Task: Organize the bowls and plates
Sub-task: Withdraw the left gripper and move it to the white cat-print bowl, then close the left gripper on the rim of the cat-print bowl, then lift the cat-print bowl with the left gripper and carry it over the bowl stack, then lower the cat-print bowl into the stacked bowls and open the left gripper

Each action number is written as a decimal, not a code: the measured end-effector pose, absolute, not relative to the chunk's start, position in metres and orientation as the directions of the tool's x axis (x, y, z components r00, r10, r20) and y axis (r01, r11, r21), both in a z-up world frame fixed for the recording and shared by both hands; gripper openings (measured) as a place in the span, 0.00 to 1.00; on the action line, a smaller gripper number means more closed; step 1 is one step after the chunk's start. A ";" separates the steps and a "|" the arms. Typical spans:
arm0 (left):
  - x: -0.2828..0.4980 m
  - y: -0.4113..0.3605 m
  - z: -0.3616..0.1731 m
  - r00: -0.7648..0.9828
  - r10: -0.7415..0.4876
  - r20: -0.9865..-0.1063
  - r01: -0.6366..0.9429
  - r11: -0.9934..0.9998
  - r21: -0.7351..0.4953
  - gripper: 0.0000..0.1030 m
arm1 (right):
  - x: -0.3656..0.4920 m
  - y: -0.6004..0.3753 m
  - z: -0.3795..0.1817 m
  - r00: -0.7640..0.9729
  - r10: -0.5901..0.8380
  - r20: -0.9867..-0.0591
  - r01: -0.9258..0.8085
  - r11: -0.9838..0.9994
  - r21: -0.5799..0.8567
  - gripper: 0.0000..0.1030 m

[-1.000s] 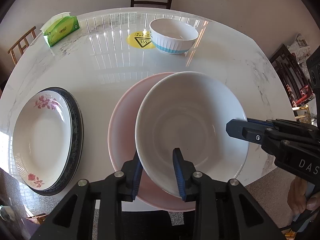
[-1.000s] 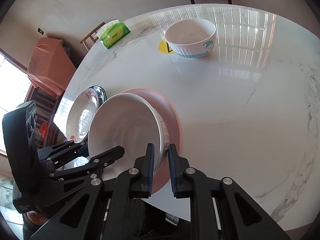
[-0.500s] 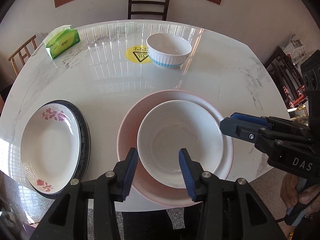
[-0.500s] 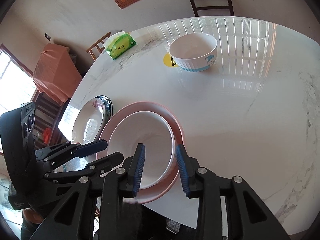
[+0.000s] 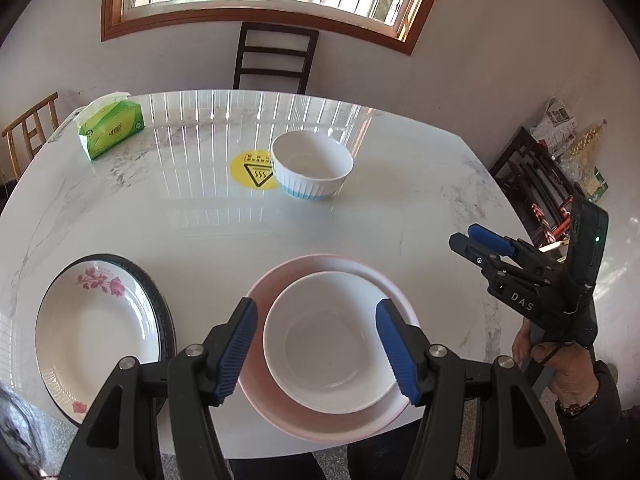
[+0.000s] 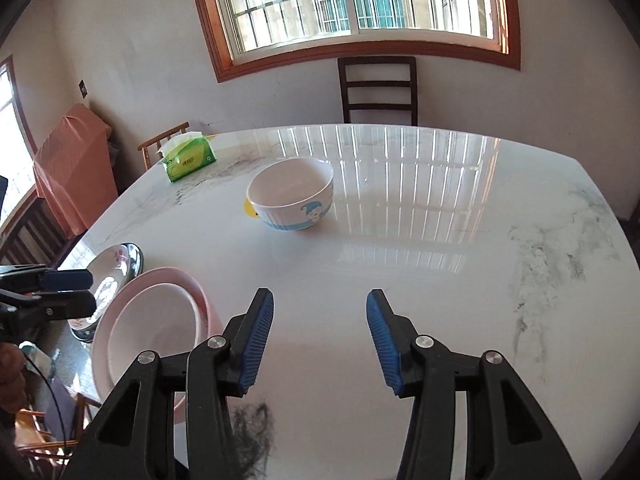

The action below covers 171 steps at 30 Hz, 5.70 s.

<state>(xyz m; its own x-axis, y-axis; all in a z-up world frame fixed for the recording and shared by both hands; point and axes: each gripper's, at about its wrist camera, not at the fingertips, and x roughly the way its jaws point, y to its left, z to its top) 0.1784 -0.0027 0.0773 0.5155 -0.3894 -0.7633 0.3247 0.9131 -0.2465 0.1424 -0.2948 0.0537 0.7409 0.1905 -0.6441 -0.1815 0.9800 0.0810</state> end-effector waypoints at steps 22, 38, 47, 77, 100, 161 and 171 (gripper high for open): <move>0.282 0.034 0.070 0.632 -0.386 -0.672 0.184 0.917 -0.353 0.61 | 0.119 -0.301 0.036 0.993 -0.080 -0.088 0.070 0.992 -0.106 0.99; 0.364 -0.002 0.038 0.483 -0.361 -0.798 0.237 0.931 -0.278 0.61 | 0.219 -0.319 0.045 0.764 0.313 -0.564 -0.204 0.947 0.249 1.00; 0.416 -0.025 0.010 0.357 -0.388 -0.849 0.247 0.916 -0.315 0.61 | 0.332 -0.300 0.046 0.490 0.422 -0.763 -0.271 0.906 0.327 0.57; 0.437 -0.045 -0.030 0.279 -0.241 -0.930 0.208 0.960 -0.187 0.12 | 0.390 -0.254 -0.003 0.236 0.344 -0.909 -0.200 0.932 0.301 0.13; 0.365 -0.031 0.044 0.328 -0.268 -0.906 0.195 0.957 -0.213 0.12 | 0.322 -0.256 0.048 0.219 0.473 -0.854 -0.156 0.881 0.448 0.11; 0.165 0.031 0.052 0.488 -0.326 -0.810 0.179 0.945 -0.273 0.29 | 0.121 -0.237 0.071 0.470 0.481 -0.740 -0.306 0.875 0.374 0.35; 0.115 0.053 0.044 0.594 -0.240 -0.768 0.094 0.969 -0.230 0.53 | 0.046 -0.233 0.064 0.730 0.318 -0.605 -0.281 0.947 0.158 0.41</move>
